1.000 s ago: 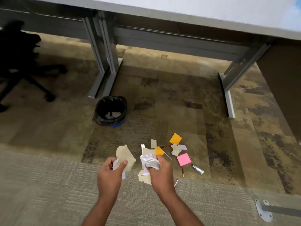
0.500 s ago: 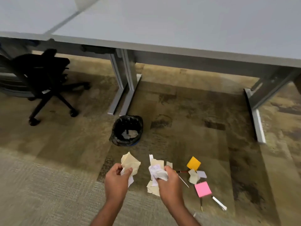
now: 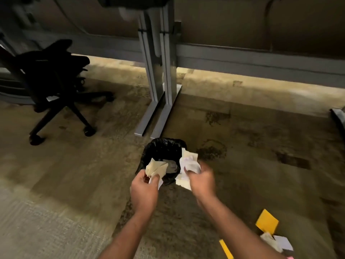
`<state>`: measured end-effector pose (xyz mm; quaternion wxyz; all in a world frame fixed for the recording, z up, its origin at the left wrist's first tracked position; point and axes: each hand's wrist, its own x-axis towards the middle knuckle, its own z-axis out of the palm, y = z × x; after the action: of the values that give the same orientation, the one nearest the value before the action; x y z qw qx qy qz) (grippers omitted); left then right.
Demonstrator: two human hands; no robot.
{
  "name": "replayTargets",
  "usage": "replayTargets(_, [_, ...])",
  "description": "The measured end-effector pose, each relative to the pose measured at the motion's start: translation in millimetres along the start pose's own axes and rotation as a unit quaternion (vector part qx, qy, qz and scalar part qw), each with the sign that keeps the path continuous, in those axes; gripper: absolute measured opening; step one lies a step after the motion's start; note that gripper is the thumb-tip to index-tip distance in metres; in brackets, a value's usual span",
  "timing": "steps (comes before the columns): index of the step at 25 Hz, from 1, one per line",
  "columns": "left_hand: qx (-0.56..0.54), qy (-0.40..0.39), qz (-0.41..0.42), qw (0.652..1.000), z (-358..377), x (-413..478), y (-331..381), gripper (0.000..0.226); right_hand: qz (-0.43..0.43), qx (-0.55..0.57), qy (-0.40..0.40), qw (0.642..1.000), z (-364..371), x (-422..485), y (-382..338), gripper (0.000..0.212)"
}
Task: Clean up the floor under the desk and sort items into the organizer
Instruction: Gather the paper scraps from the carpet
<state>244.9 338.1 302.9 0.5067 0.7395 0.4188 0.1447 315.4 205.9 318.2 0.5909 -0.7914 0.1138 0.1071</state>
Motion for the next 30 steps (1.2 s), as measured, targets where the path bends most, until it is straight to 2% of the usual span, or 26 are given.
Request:
replayTargets(3, [0.026, 0.003, -0.008, 1.000, 17.7, 48.1, -27.5, 0.011, 0.055, 0.007, 0.018, 0.998, 56.7, 49.3, 22.7, 0.020])
replayTargets(7, [0.005, -0.019, -0.024, 1.000, 42.9, 102.6, -56.6, 0.020, 0.070, 0.038, 0.020, 0.997, 101.0, 89.4, 51.6, 0.014])
replayTargets(10, [0.006, -0.023, -0.029, 0.999, 58.1, 130.2, -72.0, 0.025, 0.101, 0.024, 0.037, 0.994, 125.9, 117.0, 70.6, 0.027])
replayTargets(13, [-0.017, -0.072, -0.011, 0.997, 70.5, 151.8, -92.1, 0.022, 0.123, 0.012, 0.040, 0.992, 142.3, 140.0, 84.6, 0.036])
replayTargets(15, [-0.017, -0.110, -0.025, 0.993, 75.8, 163.8, -107.3, 0.019, 0.146, 0.022, 0.024, 0.989, 151.8, 151.8, 97.2, 0.041])
replayTargets(18, [-0.042, -0.145, -0.040, 0.988, 76.0, 170.1, -119.2, 0.030, 0.189, 0.090, -0.010, 0.978, 159.9, 162.5, 113.7, 0.044])
replayTargets(21, [-0.064, -0.167, -0.049, 0.983, 70.3, 167.0, -115.3, 0.040, 0.212, 0.088, -0.039, 0.972, 154.7, 166.3, 117.0, 0.053])
replayTargets(24, [-0.031, -0.161, -0.017, 0.986, 64.2, 156.7, -101.7, 0.039, 0.173, 0.039, -0.062, 0.982, 143.0, 160.2, 108.7, 0.053])
replayTargets(27, [0.063, -0.143, 0.043, 0.987, 56.1, 130.2, -80.7, 0.040, 0.080, -0.006, -0.067, 0.994, 122.5, 129.0, 92.8, 0.044])
replayTargets(30, [0.123, -0.172, 0.120, 0.970, 51.2, 90.8, -59.1, 0.041, -0.026, -0.088, -0.067, 0.993, 87.0, 83.9, 75.6, 0.035])
